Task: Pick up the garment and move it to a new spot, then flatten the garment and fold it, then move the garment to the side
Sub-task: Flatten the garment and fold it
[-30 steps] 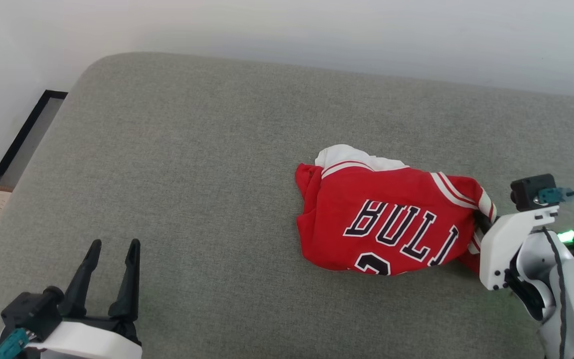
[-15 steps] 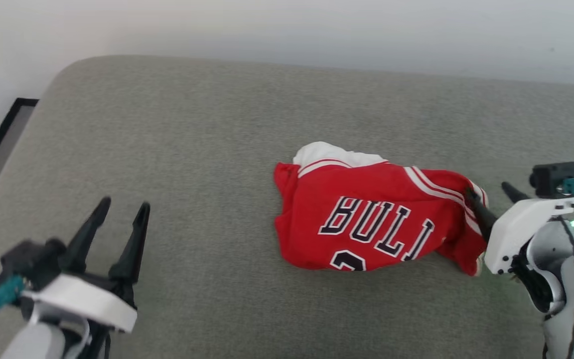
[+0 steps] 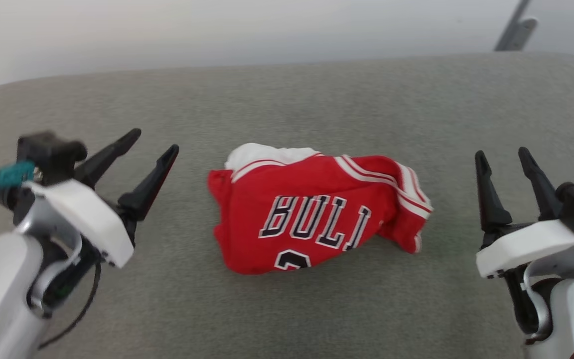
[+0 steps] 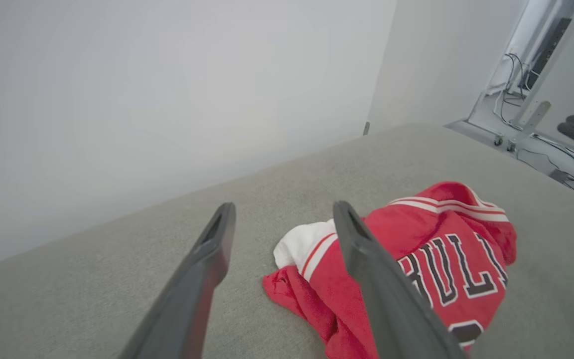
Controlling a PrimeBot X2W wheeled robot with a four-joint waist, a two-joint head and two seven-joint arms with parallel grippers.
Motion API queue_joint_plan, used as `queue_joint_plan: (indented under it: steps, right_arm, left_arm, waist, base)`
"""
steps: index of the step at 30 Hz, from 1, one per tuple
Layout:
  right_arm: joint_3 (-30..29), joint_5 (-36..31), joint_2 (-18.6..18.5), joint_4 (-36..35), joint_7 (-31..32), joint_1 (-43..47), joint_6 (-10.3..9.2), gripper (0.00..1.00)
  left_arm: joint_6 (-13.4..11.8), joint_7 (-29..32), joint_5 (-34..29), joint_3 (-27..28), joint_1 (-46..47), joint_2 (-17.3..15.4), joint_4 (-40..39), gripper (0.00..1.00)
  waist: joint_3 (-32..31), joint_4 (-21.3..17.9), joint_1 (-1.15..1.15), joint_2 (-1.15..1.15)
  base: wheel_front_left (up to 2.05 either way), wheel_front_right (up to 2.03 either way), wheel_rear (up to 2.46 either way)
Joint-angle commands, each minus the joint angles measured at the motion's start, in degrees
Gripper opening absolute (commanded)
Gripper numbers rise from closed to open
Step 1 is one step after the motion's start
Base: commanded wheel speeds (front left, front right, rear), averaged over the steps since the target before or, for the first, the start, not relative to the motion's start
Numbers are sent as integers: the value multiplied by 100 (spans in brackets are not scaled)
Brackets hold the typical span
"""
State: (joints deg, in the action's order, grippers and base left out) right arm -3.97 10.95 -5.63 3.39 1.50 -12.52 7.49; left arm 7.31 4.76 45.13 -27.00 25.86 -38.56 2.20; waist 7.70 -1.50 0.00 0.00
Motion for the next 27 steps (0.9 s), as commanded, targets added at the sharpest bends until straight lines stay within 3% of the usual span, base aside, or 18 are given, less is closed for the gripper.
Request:
queue_joint_plan:
  steps: [1,10,19,27]
  right_arm:
    - [25,19,97,-67,-213,72,0,100]
    - [329,-42,267,110,-1096,213,-1,100]
    - [702,278,277,422,-1333,14,0,100]
    - [834,384,274,586,-1462,-205,0,100]
  left_arm:
    - [17,163,84,-99,234,-66,83,100]
    - [17,1551,709,-952,1524,-71,986,100]
    - [17,2661,908,-1460,2458,208,2537,100]
    - [-40,3332,960,-1664,2952,566,3757,100]
  waist:
    - [79,-288,0,0]
    - [345,-971,0,0]
    - [781,-1408,0,0]
    - [1128,-1539,0,0]
  base:
    - [0,0,0]
    - [0,0,0]
    - [0,0,0]
    - [0,0,0]
